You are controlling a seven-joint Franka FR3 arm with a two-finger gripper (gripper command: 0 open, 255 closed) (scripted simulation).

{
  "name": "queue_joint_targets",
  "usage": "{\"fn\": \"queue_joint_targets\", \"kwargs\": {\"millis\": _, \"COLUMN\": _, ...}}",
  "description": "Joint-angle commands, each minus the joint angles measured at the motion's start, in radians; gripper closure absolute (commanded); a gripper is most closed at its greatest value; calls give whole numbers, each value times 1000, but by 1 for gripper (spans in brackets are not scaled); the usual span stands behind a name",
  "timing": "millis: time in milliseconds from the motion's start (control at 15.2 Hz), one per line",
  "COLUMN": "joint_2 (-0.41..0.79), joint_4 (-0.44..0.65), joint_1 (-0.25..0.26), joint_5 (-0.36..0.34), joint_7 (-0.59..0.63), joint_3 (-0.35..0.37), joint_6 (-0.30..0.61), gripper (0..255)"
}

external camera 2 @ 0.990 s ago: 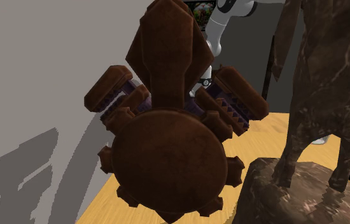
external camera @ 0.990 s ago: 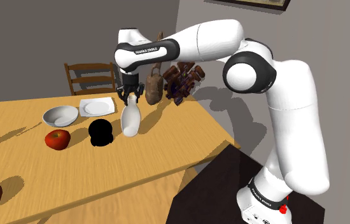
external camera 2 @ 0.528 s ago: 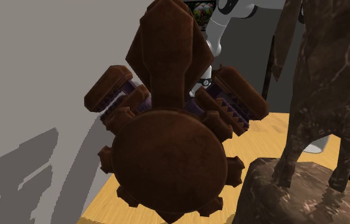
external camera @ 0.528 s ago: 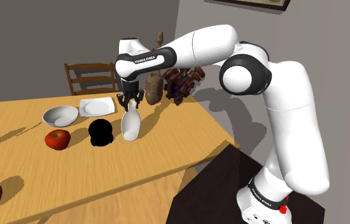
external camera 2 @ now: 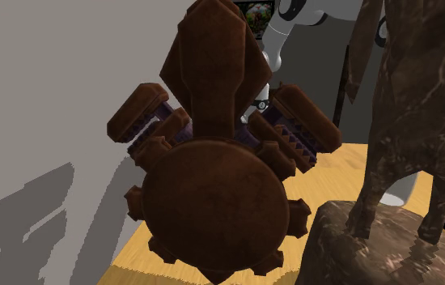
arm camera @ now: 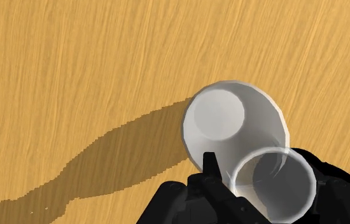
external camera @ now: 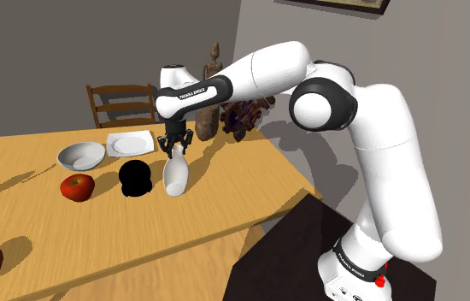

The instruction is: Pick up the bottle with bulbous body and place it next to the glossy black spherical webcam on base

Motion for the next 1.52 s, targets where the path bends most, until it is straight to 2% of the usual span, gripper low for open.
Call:
{"fn": "queue_joint_targets", "kwargs": {"millis": 0, "joint_2": 14, "joint_4": 0, "joint_1": -2, "joint_5": 2, "joint_7": -3, "joint_3": 1, "joint_6": 15, "gripper": 255}}
{"fn": "queue_joint_targets", "kwargs": {"millis": 462, "joint_2": 14, "joint_4": 1, "joint_1": -2, "joint_5": 2, "joint_7": -3, "joint_3": 1, "joint_6": 15, "gripper": 255}}
{"fn": "queue_joint_targets", "kwargs": {"millis": 528, "joint_2": 15, "joint_4": 1, "joint_1": -2, "joint_5": 2, "joint_7": -3, "joint_3": 1, "joint_6": 14, "gripper": 0}}
{"fn": "queue_joint_targets", "kwargs": {"millis": 858, "joint_2": 14, "joint_4": 1, "joint_1": -2, "joint_5": 2, "joint_7": -3, "joint_3": 1, "joint_6": 14, "gripper": 0}}
{"fn": "queue_joint_targets", "kwargs": {"millis": 1122, "joint_2": -37, "joint_4": 48, "joint_1": -1, "joint_5": -5, "joint_7": 2, "joint_3": -4, "joint_6": -83, "gripper": 0}}
{"fn": "queue_joint_targets", "kwargs": {"millis": 1452, "joint_2": -37, "joint_4": 48, "joint_1": -1, "joint_5": -5, "joint_7": 2, "joint_3": -4, "joint_6": -83, "gripper": 0}}
